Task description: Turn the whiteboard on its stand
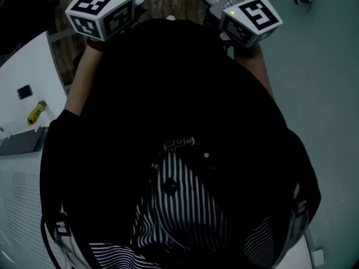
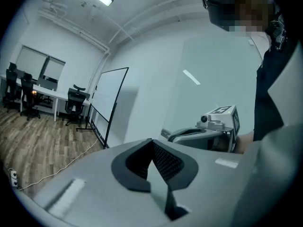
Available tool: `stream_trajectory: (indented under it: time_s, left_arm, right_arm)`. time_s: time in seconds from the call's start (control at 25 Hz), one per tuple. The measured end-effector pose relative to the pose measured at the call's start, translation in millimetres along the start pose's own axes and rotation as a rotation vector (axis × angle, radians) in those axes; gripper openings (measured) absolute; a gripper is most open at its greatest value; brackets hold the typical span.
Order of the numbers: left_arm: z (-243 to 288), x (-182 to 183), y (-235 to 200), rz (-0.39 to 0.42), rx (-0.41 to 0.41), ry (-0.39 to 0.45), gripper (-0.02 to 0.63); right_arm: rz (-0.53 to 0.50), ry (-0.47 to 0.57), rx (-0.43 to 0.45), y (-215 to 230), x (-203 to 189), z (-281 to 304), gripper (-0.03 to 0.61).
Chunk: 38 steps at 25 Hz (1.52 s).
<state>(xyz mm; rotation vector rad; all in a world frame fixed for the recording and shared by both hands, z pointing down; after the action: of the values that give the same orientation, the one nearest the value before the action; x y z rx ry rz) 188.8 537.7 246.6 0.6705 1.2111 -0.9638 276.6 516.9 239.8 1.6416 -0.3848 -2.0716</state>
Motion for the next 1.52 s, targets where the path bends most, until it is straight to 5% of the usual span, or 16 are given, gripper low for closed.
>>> stream_trajectory:
  time_s: [0.44, 0.68, 1.04, 1.24, 1.52]
  left_arm:
    - [1.1, 11.2, 4.0, 0.037, -0.057, 0.033, 0.006]
    - [2.5, 22.9, 10.8, 0.042, -0.131, 0.019, 0.006]
    - [-8.3, 44.8, 14.0, 0.085, -0.117, -0.02, 0.006]
    - [-2.6, 29.1, 12.8, 0.017, -0.132, 0.017, 0.008]
    - [-7.4, 24.7, 14.1, 0.016, -0.189, 0.055, 0.008]
  right_arm:
    - [-0.055, -0.001, -0.059, -4.2, 7.7, -4.9, 0.0]
    - [-0.017, -0.03, -0.044, -4.8, 16.8, -15.7, 0.0]
    - [0.062, -0.032, -0.039, 4.0, 28.4, -19.6, 0.002]
    - [0.086, 0.022, -0.059, 14.2, 17.0, -17.3, 0.002]
    - [0.098, -0.075, -0.084, 1.5, 1.7, -19.5, 0.0]
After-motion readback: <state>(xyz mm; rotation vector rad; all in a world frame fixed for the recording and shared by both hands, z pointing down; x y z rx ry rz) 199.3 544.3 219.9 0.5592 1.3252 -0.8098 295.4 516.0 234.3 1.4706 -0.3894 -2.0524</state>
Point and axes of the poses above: the fingertips, and each gripper's own axes: z forward along the fingers, y to its right, x out of its top, the point moved 4 cm from there along -z, backward along the fingers, and after that the axes turned 15 degrees about z, right-handed, at the moved point
